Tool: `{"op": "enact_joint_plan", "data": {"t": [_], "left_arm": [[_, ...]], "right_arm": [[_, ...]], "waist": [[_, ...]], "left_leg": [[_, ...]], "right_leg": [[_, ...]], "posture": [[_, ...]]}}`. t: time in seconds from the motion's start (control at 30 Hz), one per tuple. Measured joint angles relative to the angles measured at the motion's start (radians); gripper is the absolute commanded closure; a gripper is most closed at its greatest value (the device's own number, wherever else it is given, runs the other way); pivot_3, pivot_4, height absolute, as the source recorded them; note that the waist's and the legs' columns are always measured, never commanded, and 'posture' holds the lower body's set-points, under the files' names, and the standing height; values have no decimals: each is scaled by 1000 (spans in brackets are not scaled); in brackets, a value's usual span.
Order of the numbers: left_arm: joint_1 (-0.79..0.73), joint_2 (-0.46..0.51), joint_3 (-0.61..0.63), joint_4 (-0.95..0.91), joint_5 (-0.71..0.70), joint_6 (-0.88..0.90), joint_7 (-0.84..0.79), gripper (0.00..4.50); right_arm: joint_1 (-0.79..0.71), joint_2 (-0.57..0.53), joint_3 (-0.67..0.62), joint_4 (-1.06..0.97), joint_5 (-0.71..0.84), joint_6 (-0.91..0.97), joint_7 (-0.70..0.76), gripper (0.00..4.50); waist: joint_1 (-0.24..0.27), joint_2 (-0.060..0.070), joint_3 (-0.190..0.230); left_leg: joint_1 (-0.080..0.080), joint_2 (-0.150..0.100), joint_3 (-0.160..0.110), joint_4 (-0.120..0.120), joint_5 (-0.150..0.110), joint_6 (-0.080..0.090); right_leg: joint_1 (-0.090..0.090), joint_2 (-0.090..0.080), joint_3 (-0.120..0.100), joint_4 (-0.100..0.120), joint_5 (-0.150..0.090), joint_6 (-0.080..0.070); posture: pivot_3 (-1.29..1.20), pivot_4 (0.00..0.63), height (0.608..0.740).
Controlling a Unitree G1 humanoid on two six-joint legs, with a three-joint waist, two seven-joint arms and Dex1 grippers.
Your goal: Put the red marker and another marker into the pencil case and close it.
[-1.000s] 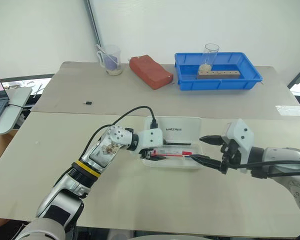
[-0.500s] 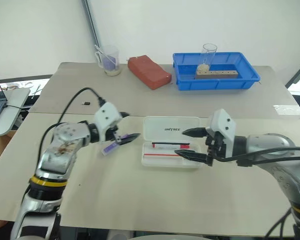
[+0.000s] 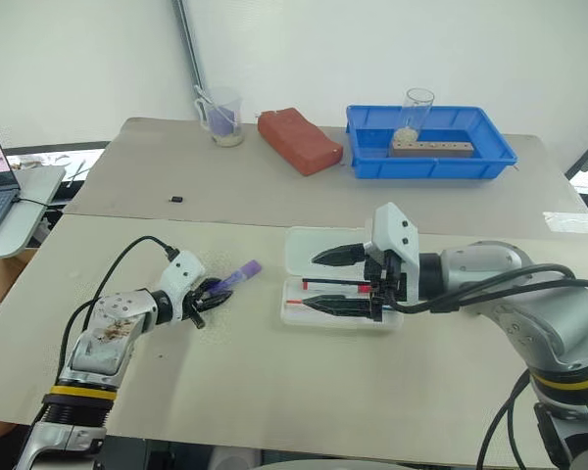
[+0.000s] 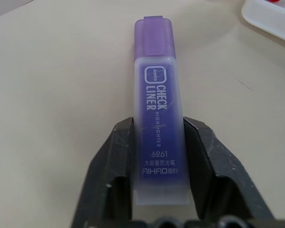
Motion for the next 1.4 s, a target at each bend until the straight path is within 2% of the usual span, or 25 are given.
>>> {"op": "enact_joint_plan", "data": {"t": [0.2, 0.33, 0.5, 0.73, 0.87, 1.07, 1.13, 1.17, 1.3, 1.33, 1.4], "left_arm": [[-46, 69, 1, -23, -1, 4, -39, 3554], [-153, 122, 0, -184, -64, 48, -118, 3554], [-204, 115, -149, -352, -101, 79, -210, 3554], [-229, 9, -368, -265, 12, -33, -222, 3554], [-236, -24, -419, -194, 63, -91, -223, 3554], [-267, -52, -429, -139, 90, -126, -229, 3554], [-271, -55, -429, -131, 90, -132, -232, 2502], [-272, -57, -429, -125, 90, -133, -234, 2143], [-272, -62, -429, -119, 89, -133, -249, 205], [-272, -62, -429, -120, 89, -133, -250, 63], [-272, -61, -429, -125, 89, -129, -250, 63]], "right_arm": [[45, -43, -20, -3, -1, 1, -7, 879], [119, -103, -62, -8, -6, -1, -1, 879], [258, -190, -137, -16, -30, -22, 22, 879], [369, -230, -221, -14, -57, -40, 22, 879], [409, -228, -247, -23, -59, -41, 0, 879], [438, -206, -283, -69, -39, -34, -42, 879], [451, -206, -289, -75, -39, -32, -50, 879], [454, -205, -289, -76, -39, -29, -54, 879], [456, -193, -289, -76, -39, -24, -75, 879], [455, -192, -289, -76, -39, -24, -80, 879], [455, -193, -289, -72, -40, -24, -82, 879]], "waist": [[-3, -2, 1], [3, -2, 1], [-1, 0, 1], [-12, -2, 2], [-12, -3, 3], [-9, -5, 4], [-9, -5, 4], [-10, -5, 4], [-11, -5, 4], [-11, -5, 4], [-10, -5, 4]], "left_leg": [[-2, 1, -1, 0, 0, 0], [-2, 0, 1, 0, 0, 0], [-2, 0, 1, 0, 0, 0], [-2, 0, -2, 1, 0, 0], [-2, 0, -2, 1, 0, 0], [-2, 0, -3, 2, 0, 0], [-2, 0, -3, 2, 0, 0], [-2, 0, -3, 1, 0, 0], [-2, 0, -3, 1, 0, 0], [-2, 0, -3, 1, 0, 0], [-2, 0, -3, 2, 0, 0]], "right_leg": [[-1, 2, 0, 1, 0, -1], [0, 0, 0, -1, 0, 0], [1, 2, 2, -2, -1, 1], [1, 4, 2, -2, -1, 1], [1, 4, 2, -2, -1, 1], [2, 4, 1, -2, -1, 1], [2, 4, 1, -2, -1, 1], [2, 4, 1, -2, -1, 1], [2, 4, 1, -2, -1, 1], [2, 4, 1, -2, -1, 1], [2, 4, 1, -2, -1, 1]], "posture": [[0, 150, 740], [0, 150, 740], [0, 150, 740], [0, 150, 740], [0, 150, 740], [0, 150, 740], [0, 150, 740], [0, 150, 740], [0, 150, 740], [0, 150, 740], [0, 150, 740]]}}
